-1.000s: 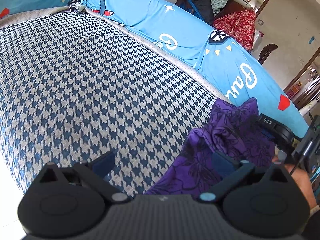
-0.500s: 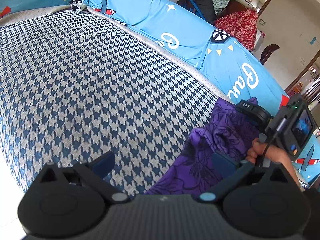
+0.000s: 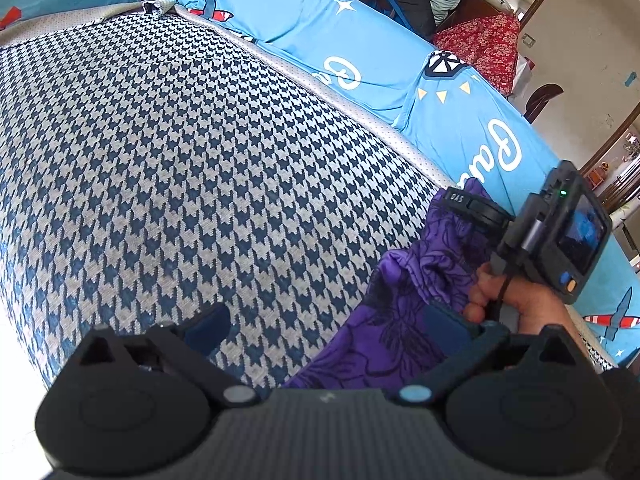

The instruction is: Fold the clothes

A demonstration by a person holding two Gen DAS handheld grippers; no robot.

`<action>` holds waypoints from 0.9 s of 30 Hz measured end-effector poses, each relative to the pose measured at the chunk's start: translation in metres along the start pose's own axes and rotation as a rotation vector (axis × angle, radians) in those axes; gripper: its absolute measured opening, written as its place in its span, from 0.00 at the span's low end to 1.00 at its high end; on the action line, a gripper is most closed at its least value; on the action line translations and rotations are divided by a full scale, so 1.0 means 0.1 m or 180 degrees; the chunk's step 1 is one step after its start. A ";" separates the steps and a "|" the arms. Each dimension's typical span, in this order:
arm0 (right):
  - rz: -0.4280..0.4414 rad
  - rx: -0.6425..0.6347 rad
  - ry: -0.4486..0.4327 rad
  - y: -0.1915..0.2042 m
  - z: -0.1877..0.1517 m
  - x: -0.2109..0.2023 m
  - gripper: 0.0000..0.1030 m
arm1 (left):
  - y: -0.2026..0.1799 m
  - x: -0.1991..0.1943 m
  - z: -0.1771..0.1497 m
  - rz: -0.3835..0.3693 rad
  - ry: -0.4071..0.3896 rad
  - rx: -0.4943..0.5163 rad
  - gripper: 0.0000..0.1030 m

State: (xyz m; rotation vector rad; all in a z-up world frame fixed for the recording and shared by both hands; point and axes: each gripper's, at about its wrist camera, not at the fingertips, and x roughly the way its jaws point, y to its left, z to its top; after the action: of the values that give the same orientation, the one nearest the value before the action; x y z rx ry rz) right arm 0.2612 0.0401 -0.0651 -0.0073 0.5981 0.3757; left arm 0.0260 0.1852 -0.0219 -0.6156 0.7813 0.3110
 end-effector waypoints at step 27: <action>0.0070 0.0099 0.0093 -0.73 -0.75 -1.67 0.37 | -0.26 0.24 -0.25 0.0224 0.0201 0.0804 1.00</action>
State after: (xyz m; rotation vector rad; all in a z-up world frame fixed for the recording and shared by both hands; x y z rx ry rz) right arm 0.1188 -0.0939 -0.0426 0.0236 0.6333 0.3880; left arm 0.0405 0.1507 -0.0428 -0.3624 0.8882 0.2530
